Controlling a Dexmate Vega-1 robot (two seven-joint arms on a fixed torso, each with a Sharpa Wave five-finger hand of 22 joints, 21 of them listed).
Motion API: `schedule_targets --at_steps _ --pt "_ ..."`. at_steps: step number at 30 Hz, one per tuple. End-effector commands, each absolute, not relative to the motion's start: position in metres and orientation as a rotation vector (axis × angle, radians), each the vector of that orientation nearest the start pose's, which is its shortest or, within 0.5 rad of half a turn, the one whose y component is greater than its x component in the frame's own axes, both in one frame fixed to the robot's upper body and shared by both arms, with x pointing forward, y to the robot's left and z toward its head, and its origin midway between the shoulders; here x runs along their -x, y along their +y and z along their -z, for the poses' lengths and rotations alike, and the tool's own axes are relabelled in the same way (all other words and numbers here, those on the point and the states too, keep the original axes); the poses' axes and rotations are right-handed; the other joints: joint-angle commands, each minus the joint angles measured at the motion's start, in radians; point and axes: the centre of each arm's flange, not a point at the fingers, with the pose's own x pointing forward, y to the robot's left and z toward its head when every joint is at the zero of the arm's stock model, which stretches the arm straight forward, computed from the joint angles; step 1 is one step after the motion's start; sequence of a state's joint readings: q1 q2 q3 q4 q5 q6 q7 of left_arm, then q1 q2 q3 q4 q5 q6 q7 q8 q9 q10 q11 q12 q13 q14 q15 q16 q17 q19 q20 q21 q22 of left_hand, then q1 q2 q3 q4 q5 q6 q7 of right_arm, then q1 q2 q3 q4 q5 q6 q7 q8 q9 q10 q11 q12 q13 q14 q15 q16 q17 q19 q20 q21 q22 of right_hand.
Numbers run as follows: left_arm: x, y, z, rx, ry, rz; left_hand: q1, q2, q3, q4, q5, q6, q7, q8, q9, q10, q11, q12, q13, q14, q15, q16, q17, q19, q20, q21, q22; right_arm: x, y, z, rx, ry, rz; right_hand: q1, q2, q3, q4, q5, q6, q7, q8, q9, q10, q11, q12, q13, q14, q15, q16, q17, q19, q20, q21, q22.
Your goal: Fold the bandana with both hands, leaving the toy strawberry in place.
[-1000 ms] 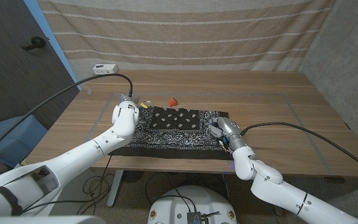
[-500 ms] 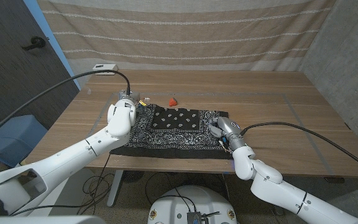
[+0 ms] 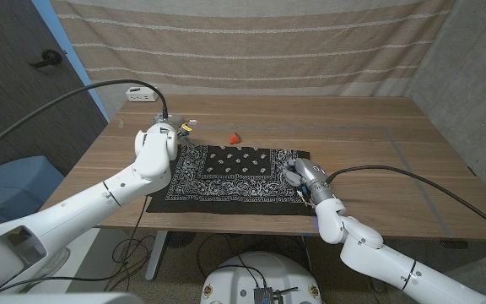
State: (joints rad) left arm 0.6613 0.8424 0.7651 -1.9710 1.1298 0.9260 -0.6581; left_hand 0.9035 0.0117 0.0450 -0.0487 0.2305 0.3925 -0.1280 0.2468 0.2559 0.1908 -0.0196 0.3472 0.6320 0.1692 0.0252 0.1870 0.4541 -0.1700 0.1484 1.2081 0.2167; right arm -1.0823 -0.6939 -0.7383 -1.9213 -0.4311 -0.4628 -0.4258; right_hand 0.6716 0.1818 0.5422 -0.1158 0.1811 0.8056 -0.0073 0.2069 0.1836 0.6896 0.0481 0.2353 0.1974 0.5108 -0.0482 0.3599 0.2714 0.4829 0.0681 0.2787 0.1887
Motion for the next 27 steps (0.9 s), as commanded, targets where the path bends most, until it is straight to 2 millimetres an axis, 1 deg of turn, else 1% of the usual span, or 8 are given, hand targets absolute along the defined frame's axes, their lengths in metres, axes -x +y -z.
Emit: schedule_targets --at_steps 1,4,6,8,11,18,24,27 --pt "-0.589 0.276 -0.046 -1.72 0.174 -0.364 -0.001 0.004 -0.004 -0.006 0.011 0.012 -0.038 -0.009 -0.006 -0.025 0.0 -0.009 -0.001 -0.027 0.003 -0.004 -0.002 -0.037 -0.004 -0.002 0.003 -0.544 -0.158 0.14 1.109 -0.517 0.084 0.016 0.002 0.003 0.001 0.003 0.008 0.004 -0.001 0.006 0.007 0.004 -0.004 0.005 0.004 -0.037 0.004 0.006 0.009 -0.003 0.002 0.003" --pt "-0.597 0.276 -0.044 -1.745 0.189 -0.367 0.002 0.008 -0.004 -0.008 0.016 0.014 -0.054 -0.016 -0.014 -0.063 0.002 -0.019 -0.001 -0.056 0.009 -0.005 -0.002 -0.048 -0.001 -0.003 0.004 -0.544 -0.158 0.14 1.109 -0.516 0.084 0.016 0.002 0.002 0.001 0.003 0.008 0.004 -0.002 0.006 0.006 0.004 -0.005 0.005 0.004 -0.036 0.004 0.006 0.009 -0.003 0.002 0.003" --pt "-0.604 0.275 -0.041 -1.77 0.187 -0.371 0.002 0.013 -0.004 -0.008 0.019 0.011 -0.063 -0.025 -0.023 -0.098 -0.003 -0.028 0.0 -0.086 0.015 -0.005 0.0 -0.058 0.001 -0.003 0.005 -0.544 -0.158 0.14 1.106 -0.514 0.084 0.016 0.002 0.003 0.001 0.003 0.008 0.004 -0.002 0.006 0.007 0.004 -0.005 0.005 0.003 -0.037 0.004 0.006 0.009 -0.003 0.003 0.003" --pt "-0.61 0.275 -0.04 -1.782 0.19 -0.369 0.002 0.018 -0.004 -0.008 0.021 0.03 -0.078 -0.023 -0.029 -0.107 -0.004 -0.027 0.001 -0.098 0.018 -0.001 0.002 -0.071 -0.006 -0.004 0.007 -0.544 -0.158 0.14 1.105 -0.514 0.084 0.016 0.002 0.002 0.001 0.003 0.008 0.004 -0.002 0.006 0.006 0.002 -0.005 0.005 0.003 -0.037 0.004 0.006 0.009 -0.004 0.003 0.003" --pt "-0.617 0.275 -0.037 -1.798 0.197 -0.367 0.005 0.022 -0.004 -0.009 0.023 0.04 -0.086 -0.025 -0.035 -0.126 -0.002 -0.03 0.003 -0.109 0.02 0.001 0.003 -0.08 -0.005 -0.002 0.011 -0.544 -0.159 0.14 1.104 -0.515 0.085 0.017 0.001 0.003 0.0 0.004 0.008 0.004 -0.002 0.006 0.006 0.004 -0.005 0.005 0.004 -0.036 0.004 0.006 0.009 -0.005 0.003 0.003" --pt "-0.631 0.272 -0.03 -1.816 0.238 -0.332 0.011 0.027 -0.003 -0.013 0.026 0.045 -0.086 -0.032 -0.044 -0.138 0.001 -0.028 0.005 -0.12 0.024 0.008 0.006 -0.089 -0.002 0.005 0.018 -0.544 -0.159 0.14 1.101 -0.514 0.085 0.016 0.0 0.003 0.001 0.004 0.009 0.005 -0.003 0.006 0.007 0.003 -0.006 0.005 0.005 -0.037 0.003 0.005 0.009 -0.006 0.002 0.003" --pt "-0.639 0.27 -0.023 -1.834 0.262 -0.319 0.014 0.025 -0.006 -0.016 0.028 0.062 -0.078 -0.032 -0.05 -0.124 0.001 -0.015 0.008 -0.115 0.02 0.016 0.007 -0.087 -0.005 0.015 0.025 -0.544 -0.16 0.14 1.101 -0.513 0.086 0.016 0.0 0.003 0.0 0.004 0.009 0.005 -0.004 0.006 0.008 0.006 -0.006 0.005 0.006 -0.036 0.002 0.005 0.01 -0.008 0.003 0.003" --pt "-0.642 0.268 -0.02 -1.845 0.267 -0.312 0.018 0.025 -0.006 -0.02 0.029 0.081 -0.078 -0.028 -0.052 -0.123 -0.005 -0.011 0.009 -0.113 0.017 0.019 0.008 -0.086 -0.007 0.02 0.028 -0.544 -0.16 0.14 1.101 -0.513 0.086 0.016 0.0 0.003 0.001 0.003 0.009 0.005 -0.004 0.006 0.007 0.005 -0.007 0.005 0.007 -0.037 0.002 0.005 0.01 -0.008 0.003 0.003"
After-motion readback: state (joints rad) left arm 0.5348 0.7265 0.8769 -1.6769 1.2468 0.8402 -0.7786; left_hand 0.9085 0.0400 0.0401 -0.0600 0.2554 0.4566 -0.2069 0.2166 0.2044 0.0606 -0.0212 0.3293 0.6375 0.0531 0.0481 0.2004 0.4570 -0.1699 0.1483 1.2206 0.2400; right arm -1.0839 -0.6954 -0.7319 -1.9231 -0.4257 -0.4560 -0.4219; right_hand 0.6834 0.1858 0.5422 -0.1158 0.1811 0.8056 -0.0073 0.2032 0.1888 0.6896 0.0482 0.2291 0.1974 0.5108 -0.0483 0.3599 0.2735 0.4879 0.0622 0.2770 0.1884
